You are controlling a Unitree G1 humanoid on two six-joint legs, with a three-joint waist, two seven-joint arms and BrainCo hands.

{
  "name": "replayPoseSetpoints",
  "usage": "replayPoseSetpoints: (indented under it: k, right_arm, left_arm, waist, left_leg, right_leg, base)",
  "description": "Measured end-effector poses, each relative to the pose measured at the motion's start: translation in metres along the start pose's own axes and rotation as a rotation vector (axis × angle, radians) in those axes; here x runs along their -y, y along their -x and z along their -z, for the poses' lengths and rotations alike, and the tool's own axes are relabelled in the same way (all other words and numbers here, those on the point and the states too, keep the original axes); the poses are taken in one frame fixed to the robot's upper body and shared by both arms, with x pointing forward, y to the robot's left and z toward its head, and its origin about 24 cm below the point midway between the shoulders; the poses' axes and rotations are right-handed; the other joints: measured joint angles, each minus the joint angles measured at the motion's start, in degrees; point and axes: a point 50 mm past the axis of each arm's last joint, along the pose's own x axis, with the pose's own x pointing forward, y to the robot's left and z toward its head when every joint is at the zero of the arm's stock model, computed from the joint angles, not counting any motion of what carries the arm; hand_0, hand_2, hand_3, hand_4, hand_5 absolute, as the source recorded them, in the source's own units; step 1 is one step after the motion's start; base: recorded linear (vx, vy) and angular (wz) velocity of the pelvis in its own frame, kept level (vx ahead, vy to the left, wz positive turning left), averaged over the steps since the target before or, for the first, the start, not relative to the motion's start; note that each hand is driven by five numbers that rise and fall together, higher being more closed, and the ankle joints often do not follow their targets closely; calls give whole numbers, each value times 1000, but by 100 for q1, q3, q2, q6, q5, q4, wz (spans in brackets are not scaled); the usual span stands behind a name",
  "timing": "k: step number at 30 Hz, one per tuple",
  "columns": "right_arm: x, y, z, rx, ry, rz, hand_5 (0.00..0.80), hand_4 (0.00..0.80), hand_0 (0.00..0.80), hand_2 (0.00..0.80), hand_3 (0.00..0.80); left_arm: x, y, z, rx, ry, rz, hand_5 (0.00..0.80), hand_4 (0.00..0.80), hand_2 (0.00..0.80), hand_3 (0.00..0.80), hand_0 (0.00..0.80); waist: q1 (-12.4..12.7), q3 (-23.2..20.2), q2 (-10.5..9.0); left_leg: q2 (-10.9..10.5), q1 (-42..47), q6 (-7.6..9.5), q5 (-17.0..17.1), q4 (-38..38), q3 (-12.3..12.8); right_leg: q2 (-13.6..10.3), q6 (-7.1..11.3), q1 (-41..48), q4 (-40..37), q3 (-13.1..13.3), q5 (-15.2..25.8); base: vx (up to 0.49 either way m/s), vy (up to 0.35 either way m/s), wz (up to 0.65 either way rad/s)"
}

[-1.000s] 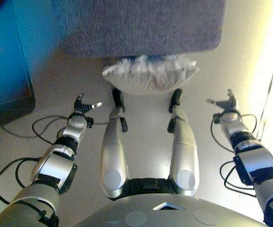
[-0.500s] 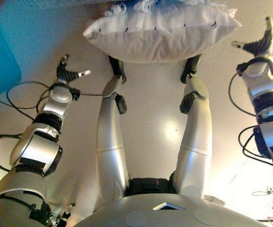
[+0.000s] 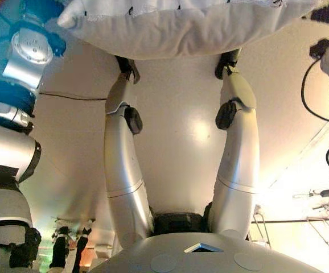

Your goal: Pick up the cushion and take it to the sofa

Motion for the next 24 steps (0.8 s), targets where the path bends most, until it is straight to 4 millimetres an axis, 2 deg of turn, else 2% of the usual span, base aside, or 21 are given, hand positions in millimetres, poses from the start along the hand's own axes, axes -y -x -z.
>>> replayPoseSetpoints:
  k: [6,9,13,14,15,16,23,24]
  right_arm:
    - [-7,-7,-31,118,-73,-104,0,0,0,0,0]
    - [-9,-7,-40,149,-150,-194,0,0,0,0,0]
    - [-9,-5,-45,153,-321,-353,0,0,0,0,0]
    - [-9,-3,-46,163,-359,-389,0,0,0,0,0]
    - [-9,-2,-48,174,-401,-424,0,0,0,0,0]
    - [-10,0,-51,188,-448,-461,0,0,0,0,0]
    - [-5,5,-73,293,-664,-676,0,0,0,0,0]
    - [-3,5,-75,305,-678,-683,160,160,160,160,160]
  left_arm:
    - [0,-10,-25,88,-34,102,0,0,0,0,0]
    - [5,-10,-33,120,22,188,0,0,0,0,0]
    - [13,-6,-37,133,130,396,0,0,0,0,0]
    - [16,-5,-37,137,154,445,376,376,376,376,376]
    - [18,-4,-38,145,177,488,690,690,690,690,690]
    - [22,-1,-39,153,205,534,800,800,800,800,800]
    - [45,19,-41,206,295,779,800,800,800,800,800]
    - [48,23,-42,214,312,805,800,800,800,800,800]
  waist:
    - [25,0,0]
    - [14,-1,-1]
    - [5,-1,-2]
    - [5,-1,-2]
    - [1,-1,-2]
    - [-5,-1,-2]
    - [-2,-1,-2]
    - [0,-1,-2]
  left_leg:
    - [-29,-79,-13,11,-190,4]
    - [-35,-98,-13,11,-220,3]
    - [-46,-169,-27,31,-270,-1]
    - [-48,-194,-27,30,-271,0]
    - [-51,-212,-27,30,-271,0]
    - [-52,-216,-27,31,-272,0]
    - [-96,-215,-32,52,-266,-32]
    - [-112,-215,-34,56,-263,-47]
  right_leg:
    - [-7,12,-87,-164,-31,0]
    - [-12,13,-105,-189,-42,-3]
    - [-17,13,-202,-191,-47,-8]
    - [-19,14,-229,-188,-46,-9]
    - [-20,14,-249,-188,-45,-10]
    - [-24,14,-255,-186,-45,-9]
    - [-59,29,-263,-115,-41,-32]
    - [-71,27,-268,-84,-41,-51]
  base:
    - [9,-2,1]
    - [0,0,0]
    - [1,-5,2]
    - [0,0,0]
    - [0,0,0]
    - [0,0,0]
    - [-14,-25,4]
    - [-26,-54,11]
